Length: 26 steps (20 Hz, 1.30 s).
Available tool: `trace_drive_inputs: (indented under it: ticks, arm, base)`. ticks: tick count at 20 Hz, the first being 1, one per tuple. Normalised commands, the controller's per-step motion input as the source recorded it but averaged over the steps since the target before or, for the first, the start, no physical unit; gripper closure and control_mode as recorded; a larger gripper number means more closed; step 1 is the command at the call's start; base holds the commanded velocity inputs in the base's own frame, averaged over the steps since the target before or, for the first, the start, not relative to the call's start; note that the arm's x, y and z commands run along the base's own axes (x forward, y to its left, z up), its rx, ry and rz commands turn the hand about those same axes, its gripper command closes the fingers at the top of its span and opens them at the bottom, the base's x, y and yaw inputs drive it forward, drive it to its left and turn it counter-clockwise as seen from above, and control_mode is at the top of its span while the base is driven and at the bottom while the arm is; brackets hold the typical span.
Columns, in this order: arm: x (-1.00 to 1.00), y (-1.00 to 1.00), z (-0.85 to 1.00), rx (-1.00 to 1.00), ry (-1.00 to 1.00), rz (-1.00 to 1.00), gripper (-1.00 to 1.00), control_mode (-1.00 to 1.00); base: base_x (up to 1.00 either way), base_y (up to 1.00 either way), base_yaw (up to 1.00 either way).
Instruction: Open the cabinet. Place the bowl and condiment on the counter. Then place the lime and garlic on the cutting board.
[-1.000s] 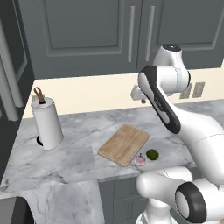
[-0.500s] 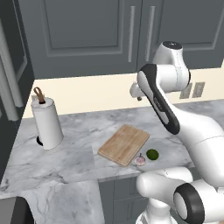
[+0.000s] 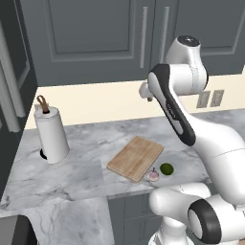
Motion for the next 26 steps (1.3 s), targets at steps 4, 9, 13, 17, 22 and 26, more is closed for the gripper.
trace_drive_inputs:
  ticks: [4, 9, 13, 17, 22, 26]
  arm:
    - [0.00, 0.03, 0.27, -0.03, -0.10, 0.00, -1.00, -1.00]
    - [-0.09, 0.05, 0.34, -0.07, -0.08, 0.00, -1.00, -1.00]
    - [-0.05, 0.00, 0.29, 0.00, -0.19, 0.00, -1.00, -1.00]
    - [0.00, 0.02, 0.36, 0.00, -0.24, 0.00, -1.00, -1.00]
    - [0.00, 0.08, 0.40, 0.00, -0.15, 0.00, -1.00, -1.00]
    - [0.00, 0.11, 0.36, 0.00, -0.10, 0.00, -1.00, -1.00]
  base:
    - [0.00, 0.00, 0.00]
    - [0.00, 0.00, 0.00]
    - [0.00, 0.00, 0.00]
    - [0.00, 0.00, 0.00]
    - [0.00, 0.00, 0.00]
    - [0.00, 0.00, 0.00]
